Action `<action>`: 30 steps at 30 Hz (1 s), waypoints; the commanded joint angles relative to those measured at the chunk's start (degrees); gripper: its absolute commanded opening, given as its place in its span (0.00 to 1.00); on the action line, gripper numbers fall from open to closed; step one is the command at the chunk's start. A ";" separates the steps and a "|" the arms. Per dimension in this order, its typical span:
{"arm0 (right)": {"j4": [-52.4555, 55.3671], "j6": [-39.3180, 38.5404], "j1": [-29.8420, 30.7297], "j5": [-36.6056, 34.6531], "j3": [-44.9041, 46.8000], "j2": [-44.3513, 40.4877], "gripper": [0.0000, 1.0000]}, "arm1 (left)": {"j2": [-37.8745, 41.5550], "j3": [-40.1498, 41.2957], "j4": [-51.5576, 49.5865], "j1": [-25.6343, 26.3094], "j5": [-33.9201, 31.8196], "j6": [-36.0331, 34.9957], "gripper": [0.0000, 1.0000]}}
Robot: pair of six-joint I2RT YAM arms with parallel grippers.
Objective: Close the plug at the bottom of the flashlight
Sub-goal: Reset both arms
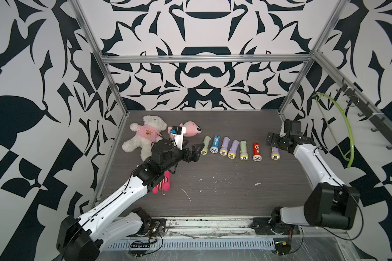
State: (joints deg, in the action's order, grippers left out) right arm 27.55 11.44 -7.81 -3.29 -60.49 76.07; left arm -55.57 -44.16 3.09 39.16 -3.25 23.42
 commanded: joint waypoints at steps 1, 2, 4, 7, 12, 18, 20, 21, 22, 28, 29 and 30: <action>-6.65 0.11 1.40 3.48 2.59 -3.44 1.00 | 3.46 2.66 -6.04 -0.21 -20.13 -4.11 0.99; -8.33 -0.50 2.21 4.43 3.43 -4.31 1.00 | 4.46 3.68 -5.95 -0.22 -24.21 -5.65 0.99; -11.63 -1.85 4.51 4.41 5.16 -5.96 1.00 | 5.99 6.16 -3.97 -0.21 -30.88 -11.55 0.99; -18.76 -2.53 7.73 5.14 9.01 -9.00 1.00 | 5.98 10.32 0.01 -0.38 -41.92 -18.41 0.99; -29.03 -2.51 8.70 5.25 16.10 -11.68 1.00 | 2.88 17.76 10.49 -7.96 -42.75 -21.22 0.99; -39.67 2.08 8.71 -11.81 24.76 -9.76 1.00 | -8.15 22.34 21.35 -23.04 -37.46 -15.06 0.99; -42.83 1.98 8.71 -14.68 26.69 -7.74 1.00 | -13.22 21.52 23.83 -25.81 -36.05 -14.71 0.99; -43.48 1.11 8.69 -14.95 26.78 -6.11 1.00 | -15.96 21.08 25.39 -26.69 -35.39 -15.04 0.99; -43.55 0.22 8.71 -15.05 26.43 -4.52 1.00 | -18.70 20.94 27.43 -27.28 -34.48 -15.91 0.99; -47.56 -1.40 8.70 -13.72 24.87 3.74 1.00 | -26.65 18.60 35.13 -30.87 -26.43 -19.57 0.99; -47.67 -1.56 8.71 -13.50 24.54 4.72 1.00 | -28.15 18.96 37.40 -32.71 -23.51 -18.89 0.99; -46.93 -1.30 8.75 -13.27 23.68 5.22 1.00 | -30.47 20.11 42.86 -34.82 -21.33 -17.32 0.99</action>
State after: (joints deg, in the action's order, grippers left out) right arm -14.76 10.59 0.91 -15.51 -33.95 80.99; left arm -83.13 -23.55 34.57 8.03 -31.53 5.23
